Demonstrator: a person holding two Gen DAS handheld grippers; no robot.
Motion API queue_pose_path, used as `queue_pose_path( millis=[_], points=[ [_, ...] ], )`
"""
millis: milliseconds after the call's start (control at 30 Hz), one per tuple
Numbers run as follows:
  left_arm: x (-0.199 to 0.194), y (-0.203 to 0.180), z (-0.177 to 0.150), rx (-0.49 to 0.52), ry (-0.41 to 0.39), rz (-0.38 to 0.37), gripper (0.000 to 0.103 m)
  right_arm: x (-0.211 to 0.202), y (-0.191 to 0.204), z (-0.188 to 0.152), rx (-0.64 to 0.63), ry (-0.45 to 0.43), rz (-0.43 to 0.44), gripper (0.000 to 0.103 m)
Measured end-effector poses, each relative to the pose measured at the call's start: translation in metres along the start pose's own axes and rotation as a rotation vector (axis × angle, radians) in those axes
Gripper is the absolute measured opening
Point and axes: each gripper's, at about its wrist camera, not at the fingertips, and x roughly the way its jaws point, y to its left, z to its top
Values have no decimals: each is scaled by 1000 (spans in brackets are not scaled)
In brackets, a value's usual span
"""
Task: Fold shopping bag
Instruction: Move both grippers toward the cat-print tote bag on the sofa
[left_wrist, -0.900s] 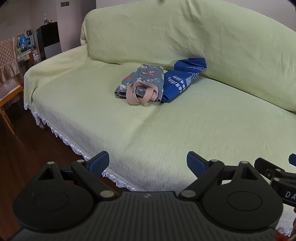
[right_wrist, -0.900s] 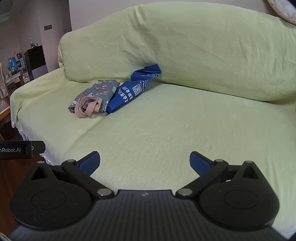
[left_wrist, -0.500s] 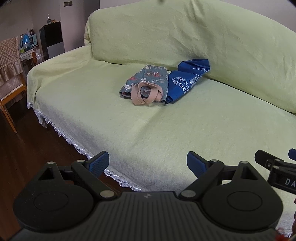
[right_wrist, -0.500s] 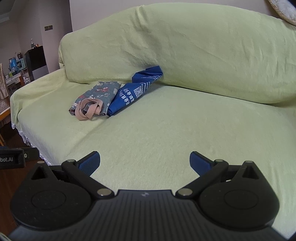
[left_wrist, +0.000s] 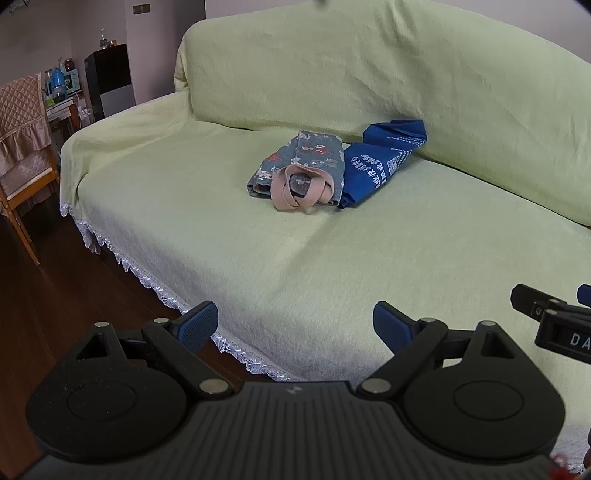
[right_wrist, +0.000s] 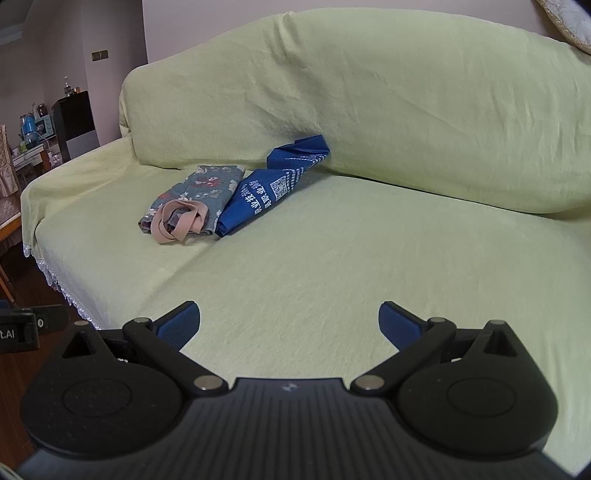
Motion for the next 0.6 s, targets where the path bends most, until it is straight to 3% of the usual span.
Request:
queue_pose_path(
  millis=[600],
  points=[
    [23,4,-1,-13,47,-6,92,23,-3,1,-7,58,-15,102]
  ],
)
